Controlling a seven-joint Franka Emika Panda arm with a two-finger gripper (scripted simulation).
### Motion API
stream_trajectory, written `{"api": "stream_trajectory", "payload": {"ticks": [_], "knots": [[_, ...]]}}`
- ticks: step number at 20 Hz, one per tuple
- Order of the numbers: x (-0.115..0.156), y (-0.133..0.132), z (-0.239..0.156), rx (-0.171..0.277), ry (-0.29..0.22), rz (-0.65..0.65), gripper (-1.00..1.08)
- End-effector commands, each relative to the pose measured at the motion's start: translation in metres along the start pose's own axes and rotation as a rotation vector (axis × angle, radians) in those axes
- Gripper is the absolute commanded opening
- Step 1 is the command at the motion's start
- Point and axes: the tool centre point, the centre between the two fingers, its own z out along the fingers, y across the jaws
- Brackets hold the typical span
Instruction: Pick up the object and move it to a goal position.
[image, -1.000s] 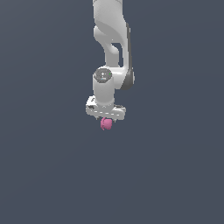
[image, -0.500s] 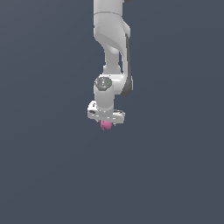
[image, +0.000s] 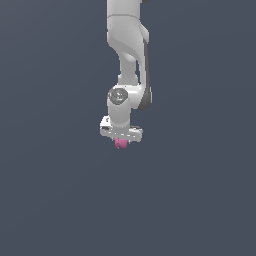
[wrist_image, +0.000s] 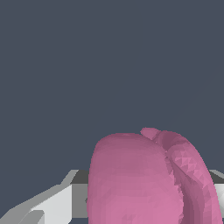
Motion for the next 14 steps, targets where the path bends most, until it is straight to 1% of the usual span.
{"api": "stream_trajectory", "payload": {"ticks": [1, 7, 14], "knots": [[0.0, 0.0, 0.001, 0.0, 0.0, 0.0, -1.0], [0.005, 0.001, -0.001, 0.0, 0.0, 0.001, -1.0], [0.027, 0.007, -0.003, 0.0, 0.0, 0.001, -1.0]]}}
